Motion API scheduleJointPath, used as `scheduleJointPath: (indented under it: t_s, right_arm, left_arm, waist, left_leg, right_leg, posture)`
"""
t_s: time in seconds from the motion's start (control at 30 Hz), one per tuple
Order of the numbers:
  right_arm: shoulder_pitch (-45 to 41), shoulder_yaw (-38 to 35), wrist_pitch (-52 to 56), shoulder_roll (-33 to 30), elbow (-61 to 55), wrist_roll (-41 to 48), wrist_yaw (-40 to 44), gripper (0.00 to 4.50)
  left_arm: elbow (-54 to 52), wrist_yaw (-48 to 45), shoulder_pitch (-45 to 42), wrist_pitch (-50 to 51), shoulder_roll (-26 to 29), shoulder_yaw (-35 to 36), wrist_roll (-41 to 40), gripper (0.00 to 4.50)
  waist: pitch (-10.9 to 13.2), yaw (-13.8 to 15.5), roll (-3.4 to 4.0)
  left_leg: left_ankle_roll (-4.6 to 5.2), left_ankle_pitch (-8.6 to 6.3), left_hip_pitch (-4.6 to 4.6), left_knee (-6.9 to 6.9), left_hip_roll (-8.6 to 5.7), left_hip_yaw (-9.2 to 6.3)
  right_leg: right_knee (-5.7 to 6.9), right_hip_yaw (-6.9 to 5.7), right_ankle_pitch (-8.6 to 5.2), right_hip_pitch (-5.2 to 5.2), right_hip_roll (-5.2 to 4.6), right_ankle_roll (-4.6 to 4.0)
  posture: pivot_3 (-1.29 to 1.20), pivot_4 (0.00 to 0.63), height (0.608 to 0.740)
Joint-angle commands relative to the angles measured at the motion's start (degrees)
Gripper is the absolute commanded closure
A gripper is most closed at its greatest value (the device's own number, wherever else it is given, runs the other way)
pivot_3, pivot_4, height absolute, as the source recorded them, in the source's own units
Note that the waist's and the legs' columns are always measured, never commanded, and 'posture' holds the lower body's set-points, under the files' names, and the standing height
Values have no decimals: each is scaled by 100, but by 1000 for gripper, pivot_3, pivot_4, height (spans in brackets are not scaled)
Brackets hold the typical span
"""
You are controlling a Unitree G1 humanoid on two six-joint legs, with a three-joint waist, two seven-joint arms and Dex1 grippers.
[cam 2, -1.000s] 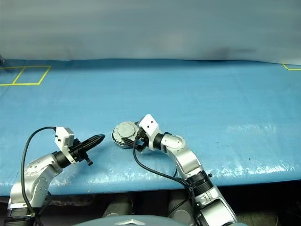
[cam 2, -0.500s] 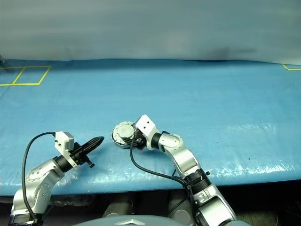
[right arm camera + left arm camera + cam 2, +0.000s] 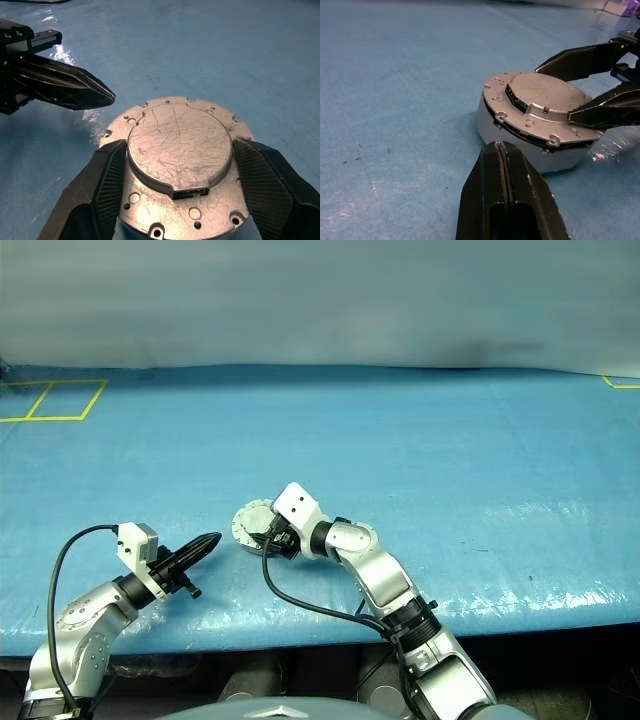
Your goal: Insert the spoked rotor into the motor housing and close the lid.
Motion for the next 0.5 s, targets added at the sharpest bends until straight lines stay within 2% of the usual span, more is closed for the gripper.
scheduleJointPath:
  t_s: [0.03, 0.5]
  right_arm:
    - [-94, 37, -171, 12, -210, -5, 72, 1445]
    - [-62, 82, -233, 50, 403, -246, -94, 1445]
  left_arm:
    - [-121, 7, 19, -135, 10, 31, -46, 4500]
    - [-134, 55, -39, -163, 2, 4, -34, 4500]
  waist:
    - [0, 0, 0]
    - [-1, -12, -1]
  left_leg:
    - [0, 0, 0, 0, 0, 0]
    - [0, 0, 8, 1, 3, 2]
  right_leg:
    - [-1, 0, 0, 0, 0, 0]
    - [2, 0, 0, 5, 1, 0]
  posture:
    - [0, 150, 740]
    - [0, 150, 740]
